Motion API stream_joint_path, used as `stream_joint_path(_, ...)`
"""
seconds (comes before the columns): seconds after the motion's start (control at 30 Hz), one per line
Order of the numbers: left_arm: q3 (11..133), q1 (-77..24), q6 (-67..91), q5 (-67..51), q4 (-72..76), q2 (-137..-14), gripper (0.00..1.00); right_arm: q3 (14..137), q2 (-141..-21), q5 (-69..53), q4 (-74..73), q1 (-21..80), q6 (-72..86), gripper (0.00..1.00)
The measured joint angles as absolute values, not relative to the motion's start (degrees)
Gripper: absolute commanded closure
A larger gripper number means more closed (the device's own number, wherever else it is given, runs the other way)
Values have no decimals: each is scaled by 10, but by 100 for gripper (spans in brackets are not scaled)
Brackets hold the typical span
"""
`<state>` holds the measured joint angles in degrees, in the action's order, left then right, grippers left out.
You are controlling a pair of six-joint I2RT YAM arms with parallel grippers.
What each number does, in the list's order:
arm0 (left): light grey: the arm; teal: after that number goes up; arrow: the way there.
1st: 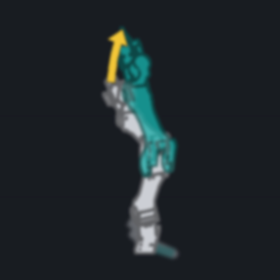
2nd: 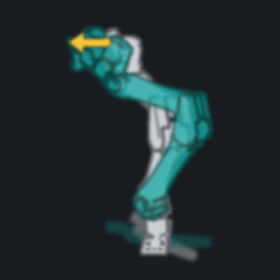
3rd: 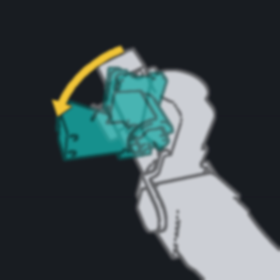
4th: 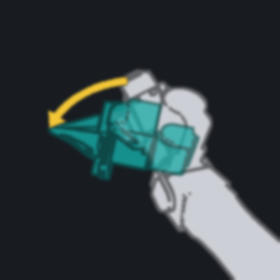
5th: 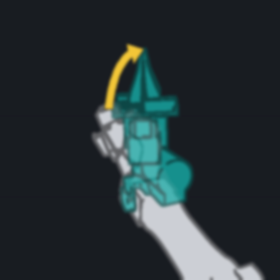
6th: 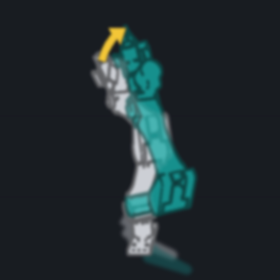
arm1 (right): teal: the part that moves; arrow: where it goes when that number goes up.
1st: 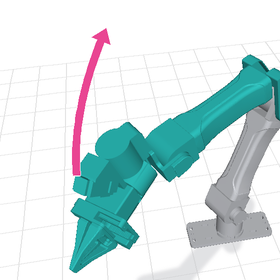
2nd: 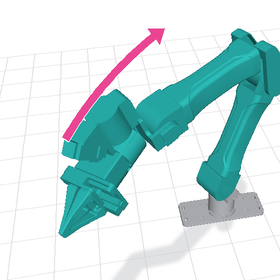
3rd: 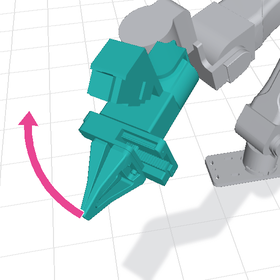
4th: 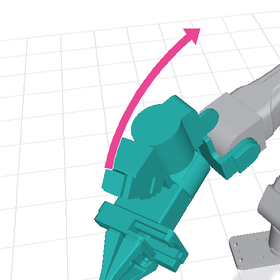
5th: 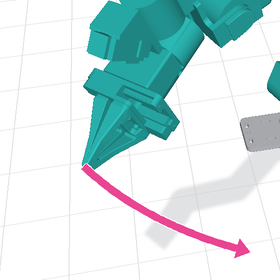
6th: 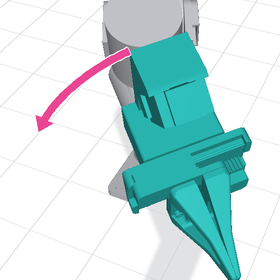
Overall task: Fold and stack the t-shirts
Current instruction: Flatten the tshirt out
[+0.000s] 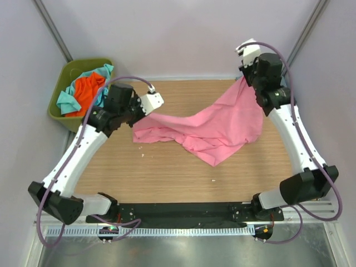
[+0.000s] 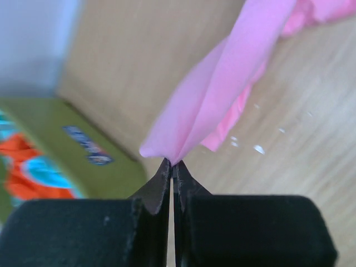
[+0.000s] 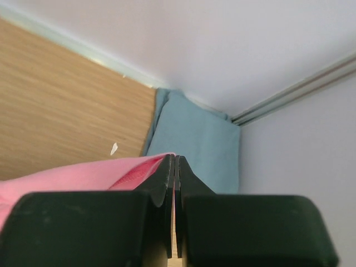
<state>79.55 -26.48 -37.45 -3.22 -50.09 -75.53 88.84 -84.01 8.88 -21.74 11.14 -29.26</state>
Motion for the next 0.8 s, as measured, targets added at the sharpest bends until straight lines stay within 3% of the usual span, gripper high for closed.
stream_joint_path(0.13,870,-265,-395,-10,-501,-720,100,939,-793,114,-237,111,-256,99)
stream_joint_path(0.43,895,-263,-368,48,-515,-690,100,1016,-708,152,-331,102,-147,99)
stream_joint_path(0.8,1137,-260,-350,44,-538,-674,100,1135,-633,140,-435,96,-133,99)
